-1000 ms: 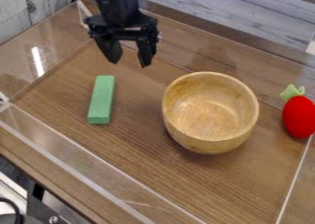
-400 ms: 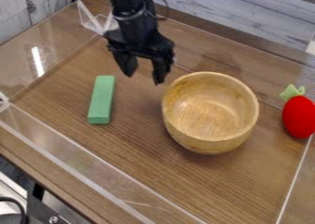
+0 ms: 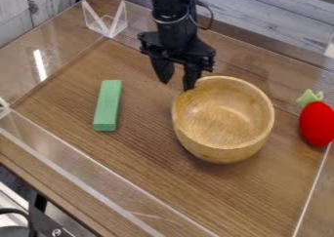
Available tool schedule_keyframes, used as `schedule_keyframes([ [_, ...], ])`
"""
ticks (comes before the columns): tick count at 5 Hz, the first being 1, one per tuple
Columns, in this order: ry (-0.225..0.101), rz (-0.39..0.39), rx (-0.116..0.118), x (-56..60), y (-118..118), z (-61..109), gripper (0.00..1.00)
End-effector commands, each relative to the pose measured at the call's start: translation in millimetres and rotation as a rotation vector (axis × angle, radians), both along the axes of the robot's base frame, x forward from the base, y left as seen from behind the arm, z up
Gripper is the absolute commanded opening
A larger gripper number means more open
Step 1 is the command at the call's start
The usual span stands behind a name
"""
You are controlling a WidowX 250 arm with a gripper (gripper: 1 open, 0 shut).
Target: Remove the green block from the brown bowl and put it on the table
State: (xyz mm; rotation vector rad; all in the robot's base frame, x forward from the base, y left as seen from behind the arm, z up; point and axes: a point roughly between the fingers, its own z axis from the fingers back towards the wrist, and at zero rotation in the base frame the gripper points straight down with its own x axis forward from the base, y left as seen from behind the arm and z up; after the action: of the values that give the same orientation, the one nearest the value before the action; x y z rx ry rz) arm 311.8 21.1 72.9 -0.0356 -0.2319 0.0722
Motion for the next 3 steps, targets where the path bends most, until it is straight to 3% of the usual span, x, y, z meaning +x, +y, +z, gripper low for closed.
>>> schedule_keyframes([
  [1, -0.054, -0.022, 0.005, 10.3, 7, 23.9, 1.00],
  [3, -0.076, -0.076, 0.024, 7.7, 35, 42.7, 1.00],
])
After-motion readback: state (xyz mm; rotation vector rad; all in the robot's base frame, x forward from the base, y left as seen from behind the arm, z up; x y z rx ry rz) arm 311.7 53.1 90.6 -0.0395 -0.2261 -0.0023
